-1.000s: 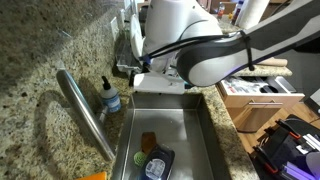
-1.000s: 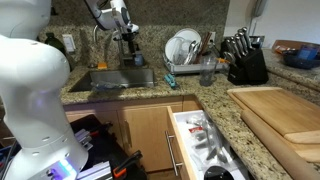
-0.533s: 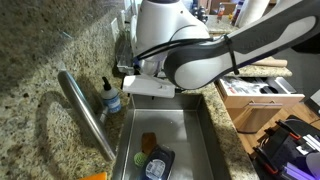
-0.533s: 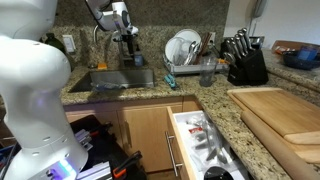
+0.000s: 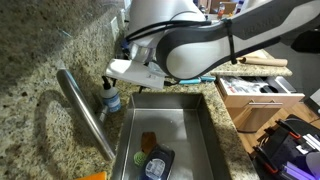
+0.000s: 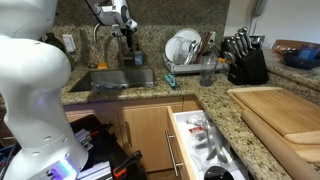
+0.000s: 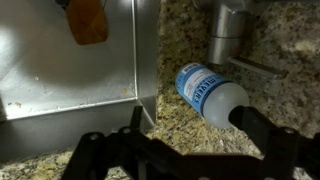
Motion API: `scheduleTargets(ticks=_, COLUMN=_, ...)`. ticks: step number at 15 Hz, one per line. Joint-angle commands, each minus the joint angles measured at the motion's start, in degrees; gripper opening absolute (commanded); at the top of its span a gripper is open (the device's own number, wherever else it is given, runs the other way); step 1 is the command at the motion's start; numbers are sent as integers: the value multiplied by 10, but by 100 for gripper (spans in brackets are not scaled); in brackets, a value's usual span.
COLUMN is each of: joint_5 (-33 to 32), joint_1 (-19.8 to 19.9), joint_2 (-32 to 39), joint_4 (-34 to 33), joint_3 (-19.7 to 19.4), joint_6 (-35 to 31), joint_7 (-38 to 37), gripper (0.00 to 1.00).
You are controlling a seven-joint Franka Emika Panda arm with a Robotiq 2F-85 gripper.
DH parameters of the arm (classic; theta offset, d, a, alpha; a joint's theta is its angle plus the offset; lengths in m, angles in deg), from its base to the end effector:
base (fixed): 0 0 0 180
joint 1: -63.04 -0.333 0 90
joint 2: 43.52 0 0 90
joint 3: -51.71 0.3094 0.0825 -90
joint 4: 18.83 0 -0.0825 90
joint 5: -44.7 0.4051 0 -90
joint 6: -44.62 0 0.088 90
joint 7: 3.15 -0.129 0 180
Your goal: Put the soap bottle in front of the sink and the cup in front of the drawer
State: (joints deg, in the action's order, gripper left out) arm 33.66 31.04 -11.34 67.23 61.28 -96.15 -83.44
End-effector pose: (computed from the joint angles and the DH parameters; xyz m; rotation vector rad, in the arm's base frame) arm 0.5848 0.4873 0.3512 -2.6779 0.8204 -0.3615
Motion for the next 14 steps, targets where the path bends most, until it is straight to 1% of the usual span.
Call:
scheduleTargets(ticks=1, joint_5=8, joint_1=-8, joint_2=2, joint_4=-3, joint_3=-10, joint_6=2, joint_7=5, gripper=100)
scheduleTargets(ticks=2, joint_5=-6, joint_1=-15, joint_2=6, joint_4=-8, joint_3=-20, joint_6=16, joint_7=0, gripper=100)
scheduleTargets(ticks=3, joint_5=-24, joint_1=-25, joint_2=21, joint_4=-30, joint_3=-33, joint_6=8, joint_7=-11, gripper=100)
scheduleTargets(ticks=4, joint_5=-26, joint_1=-30, joint_2=33, joint_4=-52, joint_3=-38, joint_6=-1, joint_7=-20, gripper=100)
scheduleTargets(ticks=5, joint_5=-19, joint_1=-34, joint_2=49, joint_4=-84, joint_3=-41, joint_6=-13, joint_7=-27, gripper=100)
scheduleTargets(ticks=6, joint_5=-3, joint_1=-35, joint_2=63, joint_4=-112, joint_3=-39, joint_6=-17, joint_7=-36, gripper=100)
scheduleTargets(ticks=7, joint_5=0, joint_1=-42, joint_2=78, joint_4=-138, joint_3=-44, joint_6=-17, joint_7=-48, gripper=100)
scheduleTargets(ticks=8, joint_5=-10, joint_1=-27, joint_2=36, joint_4=-71, joint_3=-32, joint_6=-13, joint_7=-30, gripper=100)
scheduleTargets(ticks=9, joint_5=-10, joint_1=-29, joint_2=44, joint_4=-86, joint_3=-33, joint_6=-12, joint_7=-32, gripper=100)
scheduleTargets(ticks=12, joint_5=-10, joint_1=-30, joint_2=44, joint_4=-84, joint_3=-33, joint_6=-12, joint_7=-32, gripper=100)
scheduleTargets(ticks=13, joint_5=-5, joint_1=-38, joint_2=46, joint_4=-91, joint_3=-44, joint_6=20, joint_7=-22, gripper=100)
scheduleTargets(ticks=14, joint_5=-22, joint_1=-50, joint_2=58, joint_4=-118, joint_3=-57, joint_6=49, joint_7=-30, gripper=100)
